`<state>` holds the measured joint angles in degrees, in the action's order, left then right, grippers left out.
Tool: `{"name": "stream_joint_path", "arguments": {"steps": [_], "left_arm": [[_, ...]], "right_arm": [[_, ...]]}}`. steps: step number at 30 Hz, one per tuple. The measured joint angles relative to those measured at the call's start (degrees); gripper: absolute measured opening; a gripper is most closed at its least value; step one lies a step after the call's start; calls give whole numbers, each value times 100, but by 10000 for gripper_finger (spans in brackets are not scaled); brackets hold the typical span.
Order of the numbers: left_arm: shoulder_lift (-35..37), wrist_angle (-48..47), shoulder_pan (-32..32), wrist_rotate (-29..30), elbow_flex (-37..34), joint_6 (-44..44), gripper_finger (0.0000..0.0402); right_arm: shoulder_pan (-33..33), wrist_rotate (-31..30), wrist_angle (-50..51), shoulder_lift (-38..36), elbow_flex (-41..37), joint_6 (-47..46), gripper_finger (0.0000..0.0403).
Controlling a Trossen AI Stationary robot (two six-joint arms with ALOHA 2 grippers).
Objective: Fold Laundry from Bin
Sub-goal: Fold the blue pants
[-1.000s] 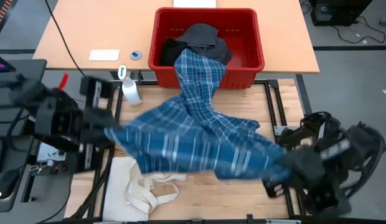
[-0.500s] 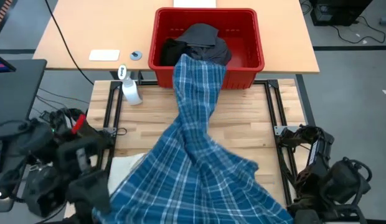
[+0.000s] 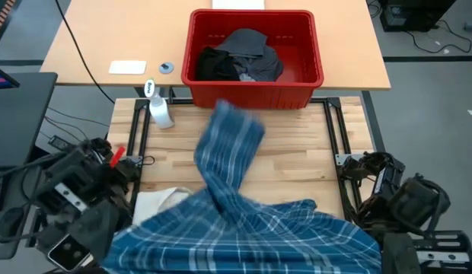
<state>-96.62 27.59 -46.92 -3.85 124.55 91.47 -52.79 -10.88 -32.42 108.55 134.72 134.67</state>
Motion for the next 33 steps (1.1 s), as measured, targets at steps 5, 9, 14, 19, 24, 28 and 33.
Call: {"name": "stream_joint_path", "arguments": {"steps": [5,9,14,19,24,28,33], "left_arm": [[2,107,256,472,130,934,9],[6,145,484,1392,559,399,9],[183,28,966,3049,975,-908,9],[558,-1225,1711,3806,994,-2440,9],[810,-2502,2341,4329,1032,-3506,9],[901,-2942,2804,4398,1043,-4241,9],[1055,-3566,2731,3504,1062,-4760,9]], "right_arm": [[114,-515,-423,-130,18,490,9],[332,-1194,-1180,-179,24,1314,9],[611,-2220,-2020,-331,24,1615,9],[1081,-3395,-2123,-675,24,698,9],[1933,-5383,-2094,-979,31,-284,9],[2457,-5439,-2023,-1032,-6,-1146,9],[2939,-4988,-770,-1037,-11,-2827,9]]}}
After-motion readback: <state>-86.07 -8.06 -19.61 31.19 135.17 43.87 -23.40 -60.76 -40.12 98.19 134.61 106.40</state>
